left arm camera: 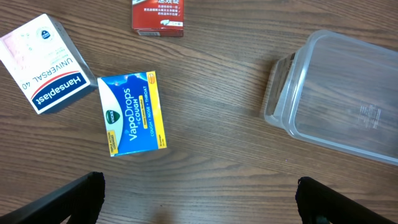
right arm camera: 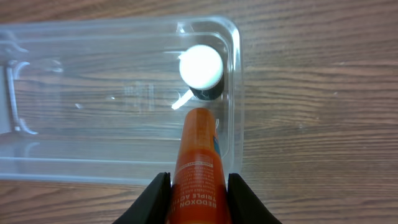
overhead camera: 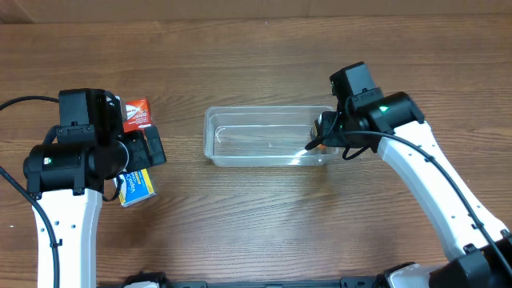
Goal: Pack container
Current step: 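Place the orange tube beside the bottle in the container, then grasp the blue VapoDrops box with the left gripper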
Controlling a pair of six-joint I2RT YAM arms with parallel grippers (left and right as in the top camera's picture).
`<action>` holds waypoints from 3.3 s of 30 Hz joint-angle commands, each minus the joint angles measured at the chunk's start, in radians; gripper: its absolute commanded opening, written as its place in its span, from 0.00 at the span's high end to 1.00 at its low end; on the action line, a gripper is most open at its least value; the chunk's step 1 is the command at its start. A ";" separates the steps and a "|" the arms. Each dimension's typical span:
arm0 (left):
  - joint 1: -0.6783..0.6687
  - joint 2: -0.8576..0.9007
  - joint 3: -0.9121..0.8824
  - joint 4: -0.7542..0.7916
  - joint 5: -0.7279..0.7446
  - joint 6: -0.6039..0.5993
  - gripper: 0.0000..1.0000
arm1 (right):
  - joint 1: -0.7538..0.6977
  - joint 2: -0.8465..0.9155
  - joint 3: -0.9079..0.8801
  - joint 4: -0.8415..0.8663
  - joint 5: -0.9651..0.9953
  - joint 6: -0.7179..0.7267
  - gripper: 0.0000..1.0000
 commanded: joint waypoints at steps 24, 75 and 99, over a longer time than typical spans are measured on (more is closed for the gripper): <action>-0.006 0.000 0.021 -0.002 -0.007 0.004 0.00 | 0.004 0.072 -0.055 0.078 0.010 -0.024 0.37; 0.209 0.623 -0.220 0.303 -0.097 -0.013 0.00 | -0.669 -0.138 -0.040 -0.143 -0.178 -0.062 0.00; 0.209 0.663 -0.209 0.294 -0.096 -0.023 0.27 | -0.669 -0.138 -0.040 -0.143 -0.178 -0.062 0.00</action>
